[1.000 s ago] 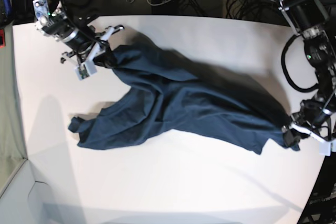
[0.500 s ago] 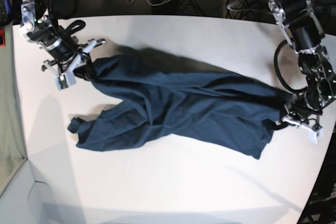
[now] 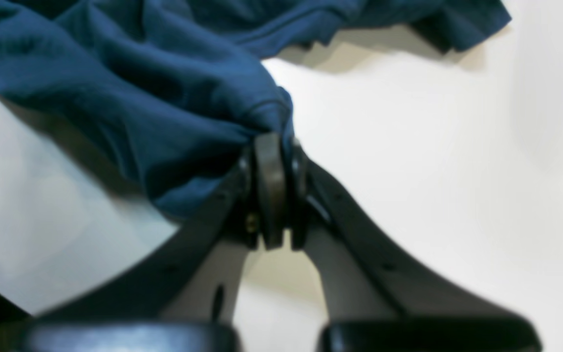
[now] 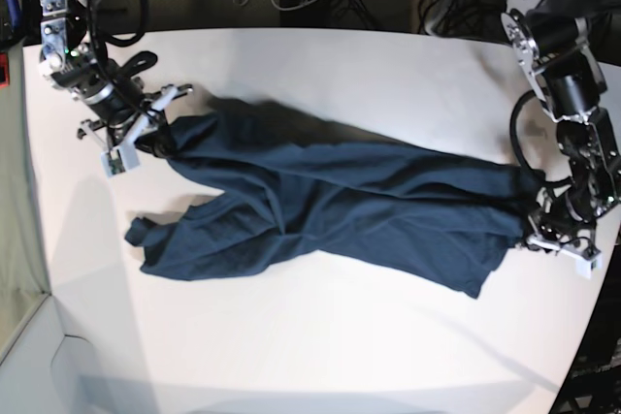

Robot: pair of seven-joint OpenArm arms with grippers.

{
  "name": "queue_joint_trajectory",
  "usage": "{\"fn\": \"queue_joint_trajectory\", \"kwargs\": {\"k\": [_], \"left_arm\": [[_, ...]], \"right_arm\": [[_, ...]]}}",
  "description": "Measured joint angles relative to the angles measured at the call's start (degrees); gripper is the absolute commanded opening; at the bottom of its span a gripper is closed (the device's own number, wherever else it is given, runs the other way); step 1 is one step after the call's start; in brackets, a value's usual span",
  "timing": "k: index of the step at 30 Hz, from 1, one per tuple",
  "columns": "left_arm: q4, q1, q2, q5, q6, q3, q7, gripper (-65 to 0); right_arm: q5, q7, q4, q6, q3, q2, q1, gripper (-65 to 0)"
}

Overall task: Layout the t-shirt on the table in an organized manner, then fold the t-shirt properly
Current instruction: 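Hold the shirt with both grippers and adjust the left gripper's pull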

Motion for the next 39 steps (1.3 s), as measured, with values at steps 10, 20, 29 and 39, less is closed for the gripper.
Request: {"fn": "queue_joint_trajectory", "kwargs": {"k": [10, 20, 29, 39], "left_arm": [[5.2, 2.9, 0.7, -2.9, -0.5, -9.4, 13.3, -51.3], [14.3, 15.2, 0.8, -5.9, -0.3, -12.2, 13.6, -51.2], [10.5, 15.0, 1.7, -5.4, 0.0, -12.2, 11.4, -47.3], [10.5, 14.9, 1.5, -5.4, -0.3, -12.2, 11.1, -19.1]], "right_arm": [[0.0, -0.2, 0.0, 0.0, 0.0, -0.1, -0.1, -65.0], [-0.2, -0.1, 0.0, 3.1, -0.1, -0.2, -1.0, -65.0], [-0.3, -0.2, 0.0, 7.1, 0.0, -1.8, -1.1, -65.0], [-0.2, -0.2, 0.0, 7.1, 0.0, -1.6, -1.2, -65.0]]}}
